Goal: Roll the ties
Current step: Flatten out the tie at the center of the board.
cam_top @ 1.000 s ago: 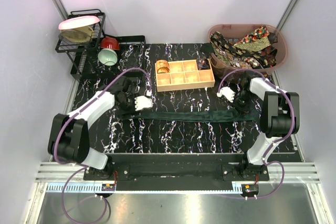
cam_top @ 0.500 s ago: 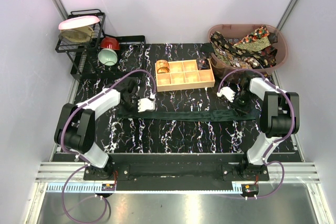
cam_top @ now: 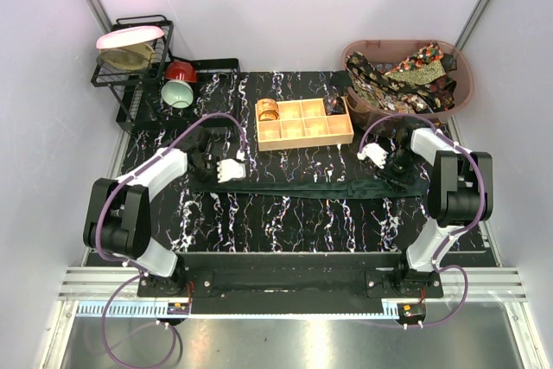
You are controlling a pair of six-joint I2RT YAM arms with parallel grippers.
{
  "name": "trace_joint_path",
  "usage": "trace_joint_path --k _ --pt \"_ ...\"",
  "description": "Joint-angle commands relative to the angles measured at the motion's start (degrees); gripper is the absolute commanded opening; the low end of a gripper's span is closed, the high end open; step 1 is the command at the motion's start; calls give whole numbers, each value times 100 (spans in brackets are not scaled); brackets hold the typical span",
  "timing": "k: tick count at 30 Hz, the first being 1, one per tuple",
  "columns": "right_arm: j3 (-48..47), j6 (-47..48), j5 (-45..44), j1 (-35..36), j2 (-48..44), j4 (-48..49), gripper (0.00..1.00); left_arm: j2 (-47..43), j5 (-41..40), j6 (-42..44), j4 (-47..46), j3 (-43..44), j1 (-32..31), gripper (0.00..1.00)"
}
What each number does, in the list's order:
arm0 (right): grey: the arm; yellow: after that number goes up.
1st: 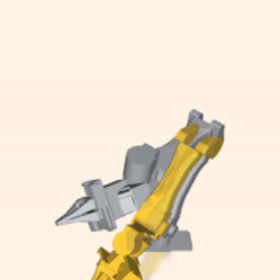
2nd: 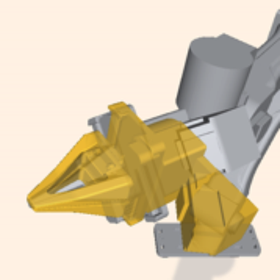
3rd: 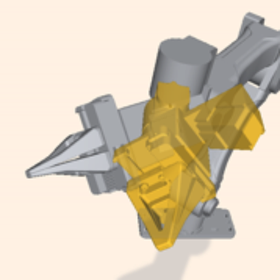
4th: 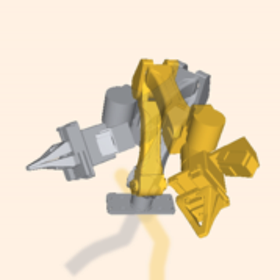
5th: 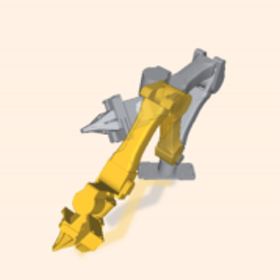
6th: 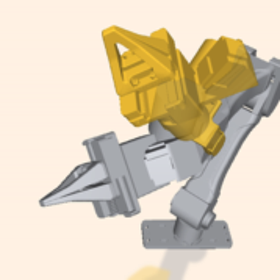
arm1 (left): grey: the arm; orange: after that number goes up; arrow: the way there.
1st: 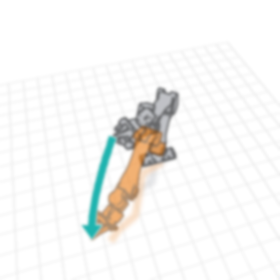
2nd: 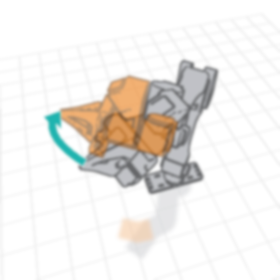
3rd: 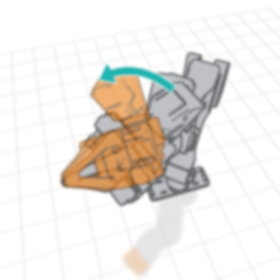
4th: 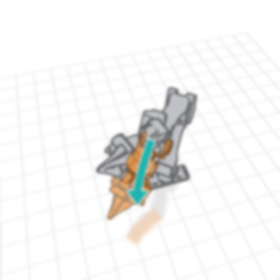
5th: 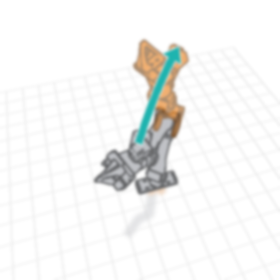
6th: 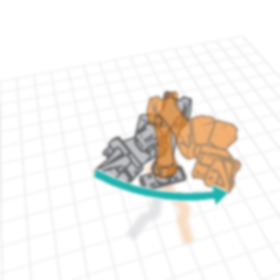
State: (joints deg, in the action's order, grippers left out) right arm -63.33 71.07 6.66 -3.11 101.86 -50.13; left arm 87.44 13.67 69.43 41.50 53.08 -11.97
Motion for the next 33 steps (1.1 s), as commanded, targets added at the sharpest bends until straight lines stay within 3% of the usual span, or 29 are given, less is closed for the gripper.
trace_joint_path --k 1,6,14,17,22,25,29,33 --pt "111 48 -86 -84 141 144 38 98 -277 132 -211 -122 72 0" --pt "-363 -198 327 -84 -157 -391 52 54 -119 124 -238 -166 72 0" --pt "-593 -58 328 -110 -545 -586 53 -279 118 176 -230 -254 63 0" --pt "-549 -14 179 -154 -361 -559 50 -333 83 203 -212 -254 63 0" --pt "-593 -67 178 -225 -193 -498 54 -429 -92 431 -151 -324 194 0" --pt "-637 -128 537 -190 -342 -533 95 -438 -137 545 -168 -430 212 0" --pt "-698 -216 854 126 -501 -585 96 -245 -154 510 -265 -386 195 15" --pt "-786 -523 1197 898 -501 -638 94 -210 -286 554 -457 -439 212 29"
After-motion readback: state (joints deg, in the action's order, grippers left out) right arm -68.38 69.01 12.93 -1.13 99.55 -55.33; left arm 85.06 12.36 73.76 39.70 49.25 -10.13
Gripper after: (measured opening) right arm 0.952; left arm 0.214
